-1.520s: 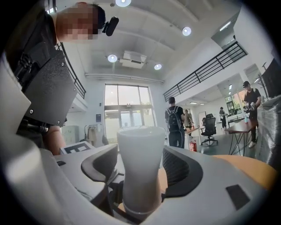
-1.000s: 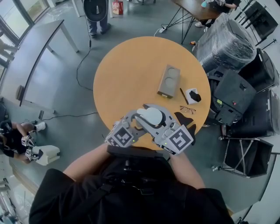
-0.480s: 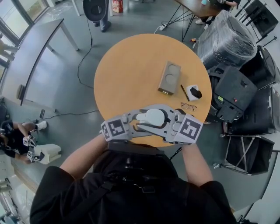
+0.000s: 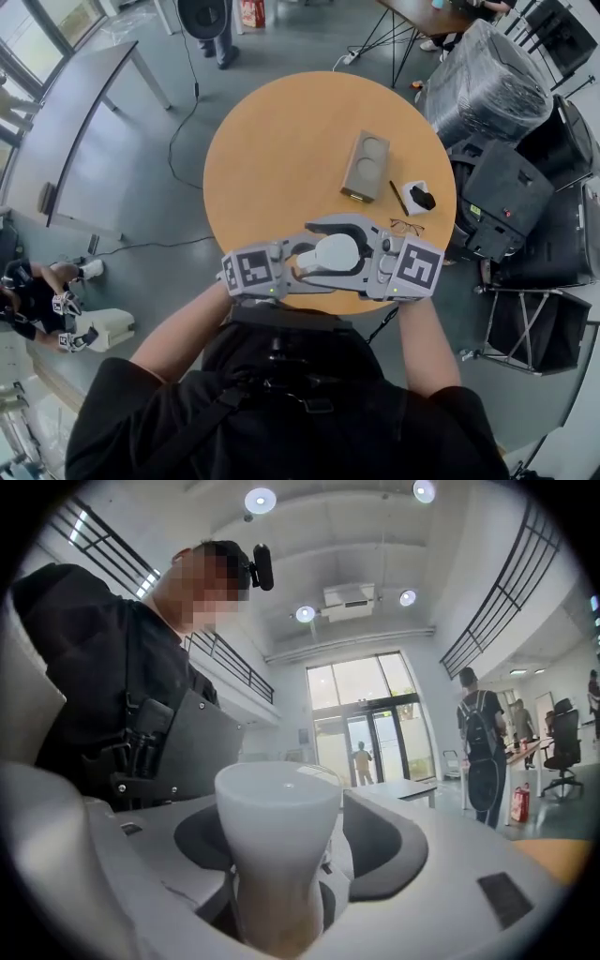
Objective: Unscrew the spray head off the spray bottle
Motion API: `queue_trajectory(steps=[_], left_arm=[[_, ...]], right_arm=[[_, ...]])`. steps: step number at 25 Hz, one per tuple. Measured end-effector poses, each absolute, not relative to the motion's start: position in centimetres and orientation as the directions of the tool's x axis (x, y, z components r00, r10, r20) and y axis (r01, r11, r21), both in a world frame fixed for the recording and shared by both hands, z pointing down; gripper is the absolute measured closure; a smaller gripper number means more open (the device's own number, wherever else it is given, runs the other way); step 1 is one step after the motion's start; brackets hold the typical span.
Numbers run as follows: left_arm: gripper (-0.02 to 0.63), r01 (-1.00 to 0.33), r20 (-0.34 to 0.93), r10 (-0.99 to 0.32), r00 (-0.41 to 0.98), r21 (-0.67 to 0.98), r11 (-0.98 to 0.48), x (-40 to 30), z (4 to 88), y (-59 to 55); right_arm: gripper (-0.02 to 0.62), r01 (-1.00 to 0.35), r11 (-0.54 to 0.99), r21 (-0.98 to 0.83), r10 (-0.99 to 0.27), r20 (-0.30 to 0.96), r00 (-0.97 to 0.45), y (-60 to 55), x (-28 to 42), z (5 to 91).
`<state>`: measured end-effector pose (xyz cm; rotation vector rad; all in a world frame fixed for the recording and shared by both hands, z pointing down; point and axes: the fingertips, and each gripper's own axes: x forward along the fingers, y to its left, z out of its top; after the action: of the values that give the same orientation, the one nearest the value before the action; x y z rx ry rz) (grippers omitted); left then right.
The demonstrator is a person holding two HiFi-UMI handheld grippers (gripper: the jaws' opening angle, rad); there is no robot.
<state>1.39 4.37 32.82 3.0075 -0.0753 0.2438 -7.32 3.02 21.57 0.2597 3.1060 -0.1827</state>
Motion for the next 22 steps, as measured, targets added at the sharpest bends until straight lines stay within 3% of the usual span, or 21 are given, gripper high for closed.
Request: queue_trajectory(steps=[7,11,17,22], left_arm=[[0.306,-0.205,0.166,-0.188,0.968,0.092,-0.975,0.9,32.8,1.9],[0.305,-0.326,0.184,-0.307,0.934,0.084,-0.942,0.1,32.7,-0.4],[0.305,-0.558,0.211,-0.54,0.815,0.034,-0.829,-1.1,33.0,-3.9],[0.305,-0.656,0.186,-0.642,0.743,0.012,-0.755,-1.8,32.4,-5.4]], right_arm=[[0.167,0.011,0.995,-0.101,0.012,0.005,-1.0,0.6,-6.7,22.6],[0.167,-0.11,0.992,-0.069,-0.108,0.034,-0.994,-0.5,-6.8,23.3],[0.207,-0.446,0.895,-0.033,-0.442,0.081,-0.893,-3.8,-6.2,25.2],[0.264,-0.534,0.845,-0.034,-0.532,0.045,-0.845,-4.6,-7.0,24.8]])
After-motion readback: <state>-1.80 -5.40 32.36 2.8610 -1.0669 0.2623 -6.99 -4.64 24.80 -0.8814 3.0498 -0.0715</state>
